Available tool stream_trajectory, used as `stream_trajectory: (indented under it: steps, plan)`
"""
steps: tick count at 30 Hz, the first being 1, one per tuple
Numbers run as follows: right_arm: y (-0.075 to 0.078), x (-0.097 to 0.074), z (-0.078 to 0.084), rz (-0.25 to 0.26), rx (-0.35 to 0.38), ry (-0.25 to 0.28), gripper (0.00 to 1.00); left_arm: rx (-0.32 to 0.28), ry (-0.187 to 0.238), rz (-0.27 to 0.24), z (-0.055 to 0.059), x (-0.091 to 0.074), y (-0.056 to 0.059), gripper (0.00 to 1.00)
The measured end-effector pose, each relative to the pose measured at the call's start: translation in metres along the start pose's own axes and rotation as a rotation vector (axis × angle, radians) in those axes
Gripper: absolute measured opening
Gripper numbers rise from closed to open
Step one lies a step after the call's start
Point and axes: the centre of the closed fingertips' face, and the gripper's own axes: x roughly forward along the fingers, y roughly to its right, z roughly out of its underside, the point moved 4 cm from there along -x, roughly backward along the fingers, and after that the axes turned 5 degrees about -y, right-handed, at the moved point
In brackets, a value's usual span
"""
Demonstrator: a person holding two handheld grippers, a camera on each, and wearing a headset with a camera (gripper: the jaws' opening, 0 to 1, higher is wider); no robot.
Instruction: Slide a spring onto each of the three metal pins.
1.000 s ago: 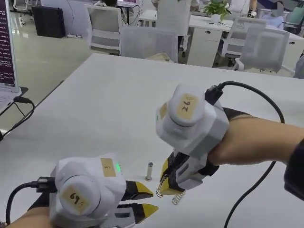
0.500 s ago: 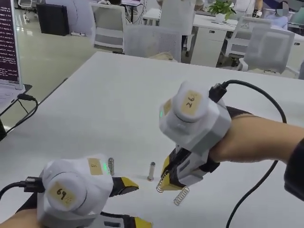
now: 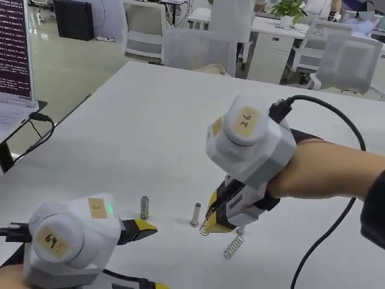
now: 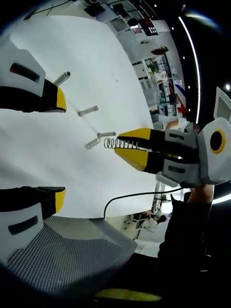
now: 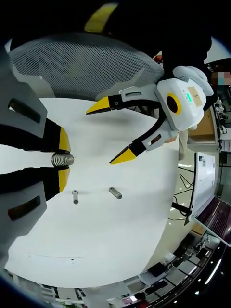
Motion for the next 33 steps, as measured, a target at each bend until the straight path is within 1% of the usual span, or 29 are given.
stream_trajectory:
  steps: [4, 8, 15, 22, 33]
  plan:
    - [0.003, 0.001, -0.001, 0.0, 0.001, -0.001, 0.08, -0.034, 0.009, -0.012, 0.003, -0.004, -0.004, 0.62]
    - [0.008, 0.002, -0.001, 0.002, 0.007, 0.003, 0.08, -0.042, 0.006, -0.031, 0.009, -0.006, -0.008, 0.65]
    - [0.019, 0.004, 0.0, 0.008, 0.021, -0.001, 0.08, -0.073, 0.012, -0.054, 0.015, -0.01, -0.013, 0.67]
    - [0.033, 0.008, -0.002, 0.012, 0.033, -0.001, 0.08, -0.088, 0.027, -0.069, 0.016, -0.014, -0.016, 0.67]
    - [0.058, 0.018, -0.002, 0.024, 0.035, -0.041, 0.08, -0.099, 0.037, -0.085, 0.017, -0.019, -0.018, 0.66]
